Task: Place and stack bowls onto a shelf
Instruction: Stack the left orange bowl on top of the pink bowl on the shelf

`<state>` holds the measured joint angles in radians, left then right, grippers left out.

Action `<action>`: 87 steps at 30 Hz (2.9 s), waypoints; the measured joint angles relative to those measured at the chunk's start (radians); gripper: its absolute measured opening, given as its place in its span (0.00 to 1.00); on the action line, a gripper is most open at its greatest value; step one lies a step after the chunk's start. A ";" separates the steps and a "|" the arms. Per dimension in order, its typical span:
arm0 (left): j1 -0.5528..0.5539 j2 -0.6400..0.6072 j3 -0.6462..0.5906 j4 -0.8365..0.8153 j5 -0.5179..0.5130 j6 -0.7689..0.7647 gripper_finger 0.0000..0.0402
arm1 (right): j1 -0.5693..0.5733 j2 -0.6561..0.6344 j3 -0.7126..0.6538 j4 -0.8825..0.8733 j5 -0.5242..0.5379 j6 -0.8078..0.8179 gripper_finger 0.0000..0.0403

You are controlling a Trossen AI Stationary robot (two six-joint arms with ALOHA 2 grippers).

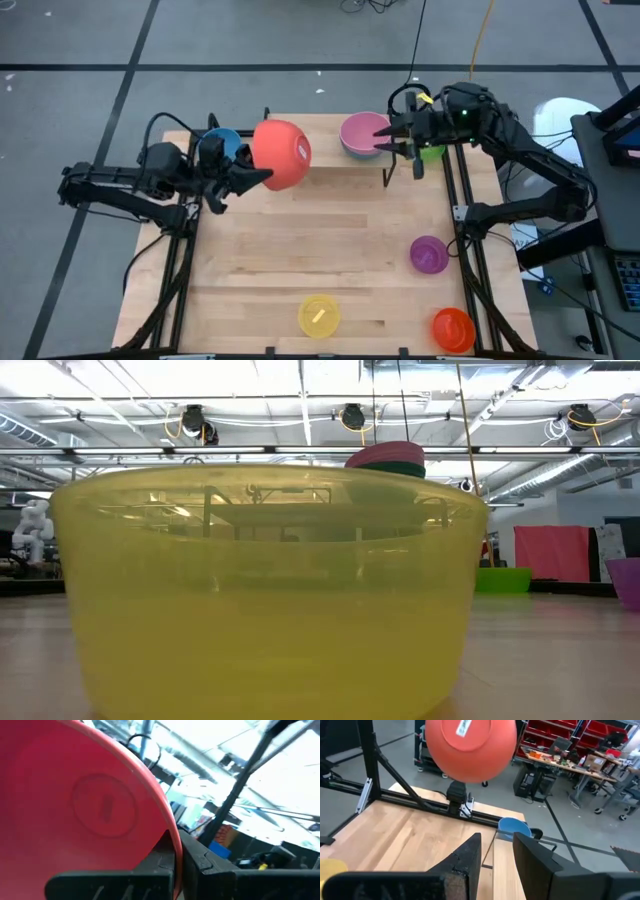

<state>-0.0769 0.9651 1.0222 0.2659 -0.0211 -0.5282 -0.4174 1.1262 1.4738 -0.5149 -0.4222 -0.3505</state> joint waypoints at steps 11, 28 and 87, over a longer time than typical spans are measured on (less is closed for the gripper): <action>0.000 0.074 0.000 -0.044 0.115 -0.084 0.01 | 0.027 0.048 0.000 0.101 0.001 0.000 0.26; -0.015 0.315 0.000 0.185 0.712 -0.415 0.01 | 0.039 0.147 0.000 0.100 -0.419 0.089 0.26; 0.079 0.430 -0.001 0.500 1.270 -0.527 0.01 | 0.196 0.467 0.001 0.546 -0.783 0.184 0.23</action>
<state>0.0026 1.3952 1.0214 0.7654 1.2490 -1.0552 -0.2210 1.5928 1.4746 0.0313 -1.2054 -0.1668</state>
